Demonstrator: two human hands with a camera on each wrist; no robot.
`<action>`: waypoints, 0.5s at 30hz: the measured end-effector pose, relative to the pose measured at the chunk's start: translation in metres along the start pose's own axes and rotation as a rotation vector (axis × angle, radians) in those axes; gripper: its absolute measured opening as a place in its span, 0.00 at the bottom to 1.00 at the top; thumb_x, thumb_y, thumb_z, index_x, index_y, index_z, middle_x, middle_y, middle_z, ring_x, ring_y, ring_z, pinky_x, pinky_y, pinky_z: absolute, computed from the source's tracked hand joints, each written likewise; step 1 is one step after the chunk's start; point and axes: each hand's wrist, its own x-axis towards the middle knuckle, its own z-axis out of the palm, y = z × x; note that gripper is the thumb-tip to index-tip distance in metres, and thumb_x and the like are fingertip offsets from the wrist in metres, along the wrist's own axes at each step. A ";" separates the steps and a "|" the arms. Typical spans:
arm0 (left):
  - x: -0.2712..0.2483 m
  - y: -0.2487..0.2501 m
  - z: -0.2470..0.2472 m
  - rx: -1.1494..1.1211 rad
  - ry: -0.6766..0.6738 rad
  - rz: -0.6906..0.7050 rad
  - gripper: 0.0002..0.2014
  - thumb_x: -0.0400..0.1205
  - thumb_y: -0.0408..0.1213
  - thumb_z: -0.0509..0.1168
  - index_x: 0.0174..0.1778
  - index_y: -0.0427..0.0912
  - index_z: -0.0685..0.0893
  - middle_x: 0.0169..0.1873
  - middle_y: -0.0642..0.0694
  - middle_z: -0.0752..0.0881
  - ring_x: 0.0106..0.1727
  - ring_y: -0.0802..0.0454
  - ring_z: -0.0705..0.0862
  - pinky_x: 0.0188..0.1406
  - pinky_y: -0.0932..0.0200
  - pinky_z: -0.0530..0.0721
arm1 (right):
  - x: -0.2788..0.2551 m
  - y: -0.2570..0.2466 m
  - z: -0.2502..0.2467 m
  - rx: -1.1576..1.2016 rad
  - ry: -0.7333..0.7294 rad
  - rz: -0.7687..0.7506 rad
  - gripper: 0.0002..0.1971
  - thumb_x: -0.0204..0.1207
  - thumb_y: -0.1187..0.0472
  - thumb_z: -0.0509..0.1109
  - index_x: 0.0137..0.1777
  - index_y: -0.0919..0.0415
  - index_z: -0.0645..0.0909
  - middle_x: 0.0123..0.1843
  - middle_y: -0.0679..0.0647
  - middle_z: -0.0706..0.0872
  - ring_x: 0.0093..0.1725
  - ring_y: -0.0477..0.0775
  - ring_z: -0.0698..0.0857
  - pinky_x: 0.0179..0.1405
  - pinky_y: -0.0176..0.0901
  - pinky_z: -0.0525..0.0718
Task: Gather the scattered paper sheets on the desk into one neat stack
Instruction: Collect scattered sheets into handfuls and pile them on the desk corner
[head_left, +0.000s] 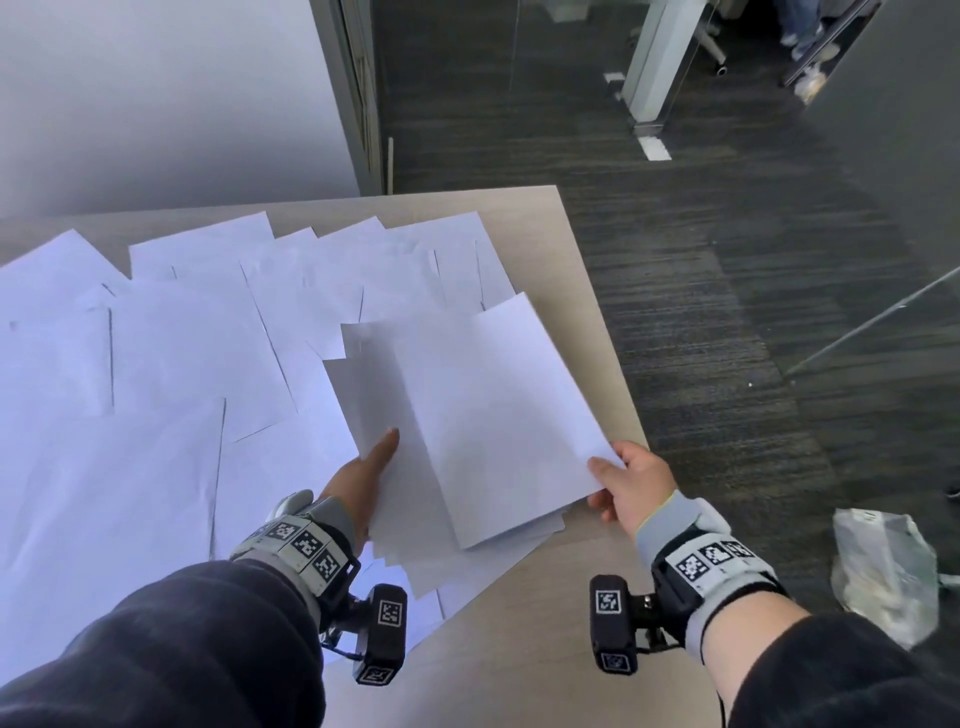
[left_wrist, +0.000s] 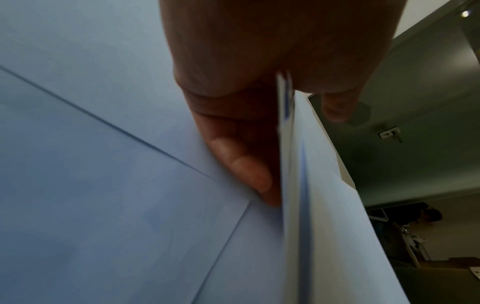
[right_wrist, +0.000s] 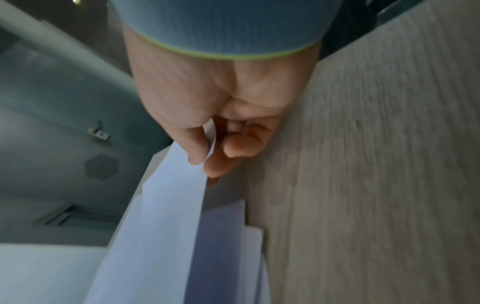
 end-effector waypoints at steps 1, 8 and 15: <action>-0.002 -0.001 0.001 -0.021 -0.018 -0.004 0.26 0.76 0.63 0.73 0.55 0.42 0.86 0.48 0.42 0.93 0.52 0.39 0.92 0.64 0.43 0.86 | -0.004 0.000 0.004 -0.037 -0.042 -0.001 0.05 0.80 0.66 0.68 0.51 0.58 0.84 0.35 0.57 0.89 0.22 0.51 0.83 0.16 0.39 0.74; -0.004 -0.009 0.006 0.100 -0.085 0.104 0.27 0.62 0.41 0.76 0.59 0.43 0.87 0.50 0.38 0.94 0.51 0.33 0.92 0.60 0.30 0.88 | -0.024 -0.001 0.023 -0.258 -0.285 -0.048 0.04 0.78 0.56 0.70 0.49 0.47 0.85 0.39 0.53 0.92 0.26 0.53 0.84 0.20 0.38 0.74; -0.020 0.004 -0.004 0.141 -0.106 0.250 0.21 0.63 0.38 0.72 0.53 0.51 0.87 0.49 0.42 0.94 0.51 0.35 0.92 0.60 0.34 0.88 | -0.018 -0.004 0.014 -0.387 -0.100 -0.113 0.10 0.74 0.48 0.75 0.52 0.45 0.82 0.44 0.44 0.86 0.40 0.43 0.83 0.41 0.37 0.80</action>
